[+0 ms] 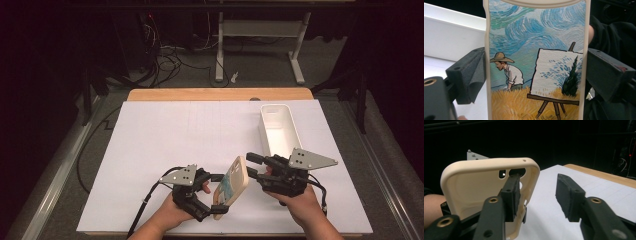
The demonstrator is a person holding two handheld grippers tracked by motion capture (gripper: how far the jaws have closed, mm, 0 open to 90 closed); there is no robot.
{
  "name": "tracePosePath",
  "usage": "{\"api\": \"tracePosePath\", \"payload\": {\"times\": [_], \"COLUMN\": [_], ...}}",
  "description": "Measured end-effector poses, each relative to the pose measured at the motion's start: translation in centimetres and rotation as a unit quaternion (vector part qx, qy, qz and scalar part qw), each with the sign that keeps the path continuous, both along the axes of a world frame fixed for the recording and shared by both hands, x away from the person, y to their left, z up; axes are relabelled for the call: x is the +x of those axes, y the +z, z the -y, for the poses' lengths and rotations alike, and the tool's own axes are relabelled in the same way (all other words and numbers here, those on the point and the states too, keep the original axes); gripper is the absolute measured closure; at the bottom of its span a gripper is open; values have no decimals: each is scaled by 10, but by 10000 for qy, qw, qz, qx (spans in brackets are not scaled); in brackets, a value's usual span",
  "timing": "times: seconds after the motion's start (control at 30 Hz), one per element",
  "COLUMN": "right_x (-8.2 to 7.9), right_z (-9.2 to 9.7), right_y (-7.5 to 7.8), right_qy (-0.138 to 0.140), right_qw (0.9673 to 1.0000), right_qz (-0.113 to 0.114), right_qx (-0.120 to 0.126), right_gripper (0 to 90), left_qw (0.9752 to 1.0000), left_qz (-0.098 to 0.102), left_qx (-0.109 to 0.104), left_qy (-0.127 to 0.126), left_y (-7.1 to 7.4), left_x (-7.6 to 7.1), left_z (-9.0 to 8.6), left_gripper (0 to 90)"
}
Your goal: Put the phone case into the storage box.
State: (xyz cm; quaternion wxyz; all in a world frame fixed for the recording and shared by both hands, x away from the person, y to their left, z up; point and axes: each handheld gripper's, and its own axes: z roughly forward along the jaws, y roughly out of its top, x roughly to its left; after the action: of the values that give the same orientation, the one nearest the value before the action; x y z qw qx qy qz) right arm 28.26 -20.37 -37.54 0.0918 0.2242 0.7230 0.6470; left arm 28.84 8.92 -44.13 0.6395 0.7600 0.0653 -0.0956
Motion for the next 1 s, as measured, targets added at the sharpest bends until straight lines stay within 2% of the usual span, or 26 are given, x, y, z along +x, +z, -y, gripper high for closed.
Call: {"api": "tracePosePath", "payload": {"times": [0.13,0.3,0.8,1.0], "right_x": [0,1,3,1], "right_z": [0,0,-3,-4], "right_y": [0,-1,-4,-4], "right_qy": [111,213,318,339], "right_qw": [9999,9997,9994,9994], "right_qz": [-1,-59,-61,16], "right_qx": [80,141,105,65], "right_gripper": [648,689,710,764], "left_qw": [10000,9999,9998,9998], "left_qz": [9,8,18,-13], "left_qx": [11,27,55,61], "left_qy": [-58,-99,-181,-192], "left_y": [0,-1,-1,-2], "left_x": [-1,-1,-2,-1], "left_z": [1,3,4,4], "left_gripper": [110,111,111,111]}}
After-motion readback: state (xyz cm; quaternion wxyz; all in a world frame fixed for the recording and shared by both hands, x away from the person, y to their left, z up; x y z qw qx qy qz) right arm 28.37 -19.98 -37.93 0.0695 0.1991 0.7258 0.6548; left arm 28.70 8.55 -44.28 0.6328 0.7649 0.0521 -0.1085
